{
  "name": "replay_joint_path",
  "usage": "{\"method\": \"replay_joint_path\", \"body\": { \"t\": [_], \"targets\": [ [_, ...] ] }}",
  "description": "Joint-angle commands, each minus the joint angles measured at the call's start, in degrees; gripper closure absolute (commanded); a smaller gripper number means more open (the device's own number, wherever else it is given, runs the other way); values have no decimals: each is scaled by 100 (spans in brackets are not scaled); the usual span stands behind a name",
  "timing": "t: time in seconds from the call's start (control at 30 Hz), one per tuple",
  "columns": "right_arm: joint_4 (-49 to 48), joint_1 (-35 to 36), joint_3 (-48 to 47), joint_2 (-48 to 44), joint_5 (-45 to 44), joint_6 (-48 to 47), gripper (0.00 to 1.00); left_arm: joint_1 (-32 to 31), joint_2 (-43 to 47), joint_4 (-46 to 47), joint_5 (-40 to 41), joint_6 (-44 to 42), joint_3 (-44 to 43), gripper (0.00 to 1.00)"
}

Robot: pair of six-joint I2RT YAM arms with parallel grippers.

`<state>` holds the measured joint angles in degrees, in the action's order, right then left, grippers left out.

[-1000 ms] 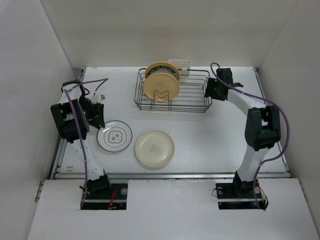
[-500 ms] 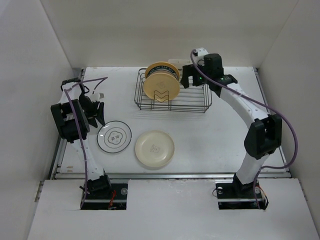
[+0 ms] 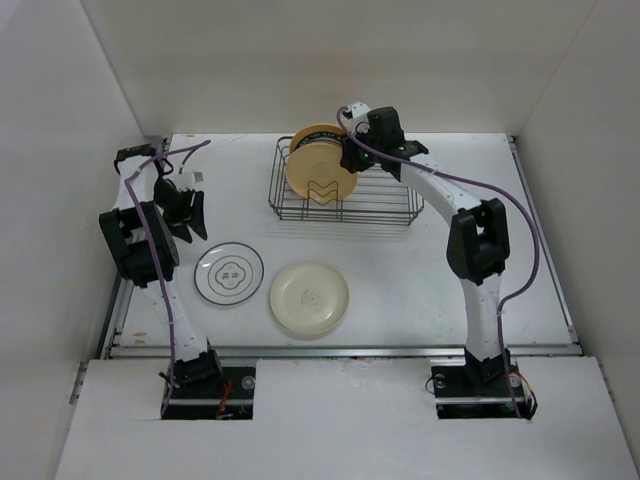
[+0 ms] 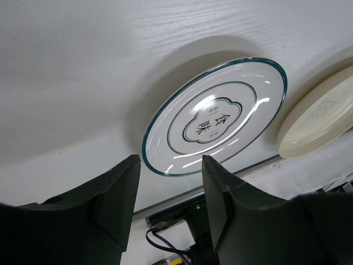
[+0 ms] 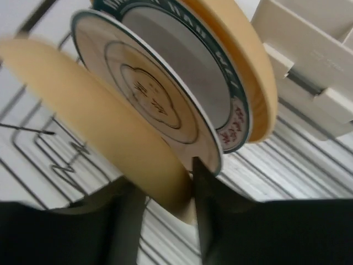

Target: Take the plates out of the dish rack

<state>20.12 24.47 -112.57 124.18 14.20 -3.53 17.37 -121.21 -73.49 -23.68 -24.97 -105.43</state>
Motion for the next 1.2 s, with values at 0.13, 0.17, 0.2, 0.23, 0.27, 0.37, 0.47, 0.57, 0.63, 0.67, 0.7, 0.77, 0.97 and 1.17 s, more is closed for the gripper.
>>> {"method": "replay_joint_path", "body": {
  "t": [0.13,0.17,0.2,0.23,0.27,0.37,0.47,0.57,0.63,0.67,0.7,0.77,0.97,1.17],
  "targets": [
    [-70,5,-450,-122,162,-69,100,21,466,-183,-110,80,216,55],
    [-70,5,-450,-192,162,-69,100,21,527,-183,-110,80,216,55],
    [-70,5,-450,-192,93,-130,100,21,528,-183,-110,80,216,55],
    [-70,5,-371,-288,14,-183,100,21,528,-183,-110,28,216,55],
    [-139,5,-284,-411,-48,-183,100,21,589,-183,-163,27,216,55],
    [-376,5,-108,-631,-206,-236,100,-31,642,-183,-233,27,216,55],
    [-604,5,-107,-991,-434,-184,100,-92,704,-236,-304,27,155,55],
    [-868,5,24,-1299,-750,79,100,-207,704,-297,-304,-25,-65,55],
    [-1062,5,104,-1614,-1146,325,100,-365,704,-350,-304,-25,-276,55],
    [-1063,5,191,-1712,-1243,605,100,-418,704,-350,-304,-25,-529,55],
    [-1063,5,314,-1800,-1183,773,100,-549,704,-350,-304,-25,-671,55],
    [-888,5,481,-1959,-641,1064,100,-725,633,-350,-304,36,-1196,55],
    [588,180,1613,-2011,1709,934,100,-1665,370,96,-199,98,-2525,61],
    [397,698,3502,-2661,1561,880,99,-2368,949,1950,-137,-324,-2009,77]
  ]
}}
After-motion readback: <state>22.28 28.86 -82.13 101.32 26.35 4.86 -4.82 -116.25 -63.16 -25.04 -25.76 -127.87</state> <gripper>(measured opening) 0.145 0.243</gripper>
